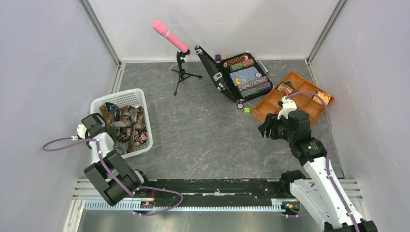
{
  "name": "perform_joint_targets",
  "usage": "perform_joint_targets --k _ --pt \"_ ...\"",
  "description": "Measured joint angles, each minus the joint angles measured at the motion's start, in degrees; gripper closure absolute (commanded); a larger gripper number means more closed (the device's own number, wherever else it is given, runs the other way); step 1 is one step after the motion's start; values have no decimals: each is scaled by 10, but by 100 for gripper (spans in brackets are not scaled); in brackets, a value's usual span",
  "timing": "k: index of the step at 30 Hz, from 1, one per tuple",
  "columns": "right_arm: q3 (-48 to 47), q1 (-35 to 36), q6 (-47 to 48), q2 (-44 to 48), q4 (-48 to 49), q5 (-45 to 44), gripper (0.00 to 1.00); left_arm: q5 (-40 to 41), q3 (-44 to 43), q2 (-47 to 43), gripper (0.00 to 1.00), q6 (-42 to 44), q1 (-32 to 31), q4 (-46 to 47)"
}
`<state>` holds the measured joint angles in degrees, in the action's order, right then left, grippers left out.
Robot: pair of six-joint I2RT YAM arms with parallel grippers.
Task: Roll the ties
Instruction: Pick up the tie from the bin.
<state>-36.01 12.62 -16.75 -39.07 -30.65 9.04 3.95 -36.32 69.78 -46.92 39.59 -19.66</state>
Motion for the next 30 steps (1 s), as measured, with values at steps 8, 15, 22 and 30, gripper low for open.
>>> perform_joint_targets --k 8,15,22,30 --pt "0 0 0 1 0 0 34 -41 -2 -100 98 -4 1 -17" --pt "0 0 1 1 0 4 33 -56 -73 -182 98 -4 1 -70" --pt "0 0 1 1 0 11 33 -107 -165 -188 98 4 -2 -108" --pt "0 0 -1 1 0 16 32 -168 -265 -190 98 6 -23 -118"
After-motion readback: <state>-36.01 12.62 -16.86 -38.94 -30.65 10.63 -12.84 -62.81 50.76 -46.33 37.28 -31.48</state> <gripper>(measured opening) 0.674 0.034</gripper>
